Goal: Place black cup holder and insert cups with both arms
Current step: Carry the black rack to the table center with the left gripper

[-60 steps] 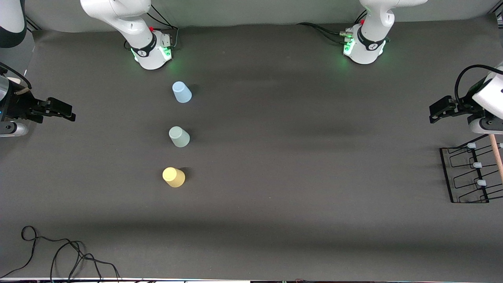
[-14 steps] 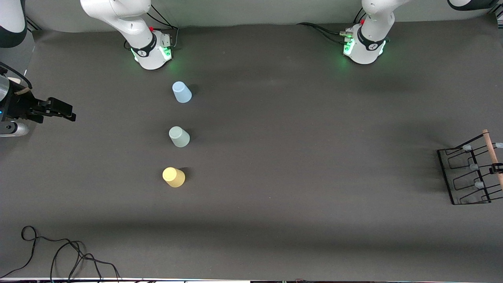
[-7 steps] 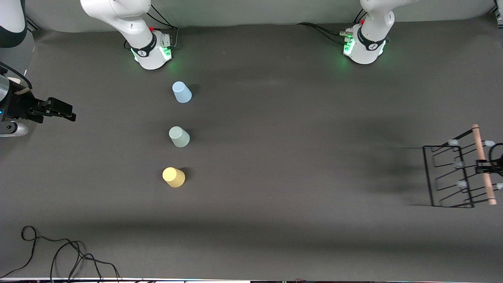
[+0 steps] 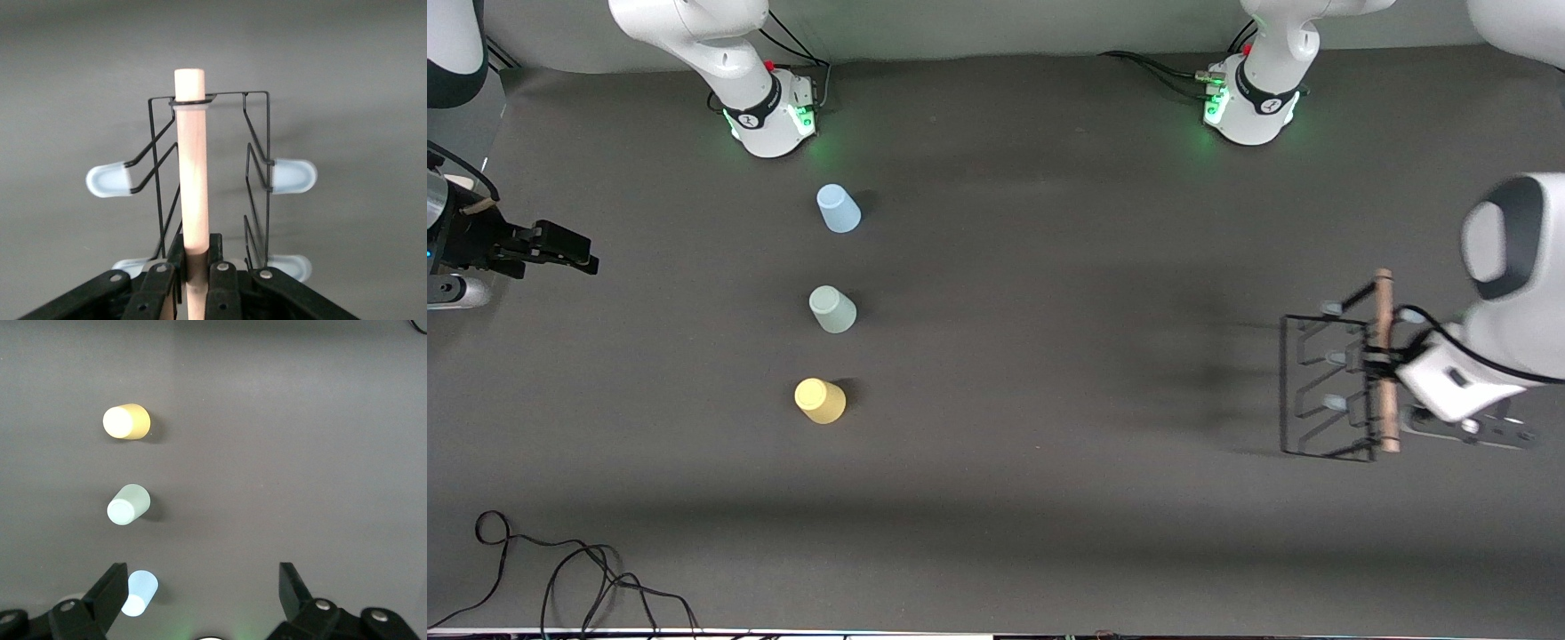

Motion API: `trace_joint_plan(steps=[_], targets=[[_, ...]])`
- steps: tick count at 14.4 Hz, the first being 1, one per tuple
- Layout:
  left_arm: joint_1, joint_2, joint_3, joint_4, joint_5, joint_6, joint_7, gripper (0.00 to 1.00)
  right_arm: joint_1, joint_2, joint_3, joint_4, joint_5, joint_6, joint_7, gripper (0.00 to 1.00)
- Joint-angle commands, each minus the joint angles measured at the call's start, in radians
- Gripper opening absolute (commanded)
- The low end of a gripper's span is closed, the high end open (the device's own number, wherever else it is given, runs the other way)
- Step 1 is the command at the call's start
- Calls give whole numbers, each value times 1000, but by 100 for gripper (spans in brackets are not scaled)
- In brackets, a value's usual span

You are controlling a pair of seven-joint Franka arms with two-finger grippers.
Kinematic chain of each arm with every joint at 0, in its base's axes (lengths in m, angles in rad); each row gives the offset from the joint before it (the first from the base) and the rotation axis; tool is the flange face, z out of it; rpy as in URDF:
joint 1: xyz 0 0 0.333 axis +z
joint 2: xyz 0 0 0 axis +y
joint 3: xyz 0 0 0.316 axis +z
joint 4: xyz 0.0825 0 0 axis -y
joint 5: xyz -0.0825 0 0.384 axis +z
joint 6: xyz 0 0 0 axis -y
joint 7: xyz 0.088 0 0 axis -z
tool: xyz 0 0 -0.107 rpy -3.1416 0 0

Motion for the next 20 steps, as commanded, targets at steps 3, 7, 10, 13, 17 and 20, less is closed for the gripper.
trace_joint_plan(steps=[3,7,10,13,17,20], targets=[[-258,-95,8,-63,-35,-70,-306,0,0,-14,-3,-9,-10,-5,-14,100],[-422,-81,5,-97,-74,8,-463,0,0,-14,-7,-9,-10,-5,-17,100],[-550,-30,5,-106,-74,100,-702,0,0,-16,-7,-9,-10,-13,-14,100],[-636,33,5,-105,-63,192,-925,0,0,-18,-7,-9,-10,-22,-18,100],[-712,71,5,-88,-60,245,-1003,0,0,-19,-7,-11,-8,-27,-3,100],[-758,111,7,-74,-48,302,-1037,0,2,-19,-6,-12,7,-27,3,100]])
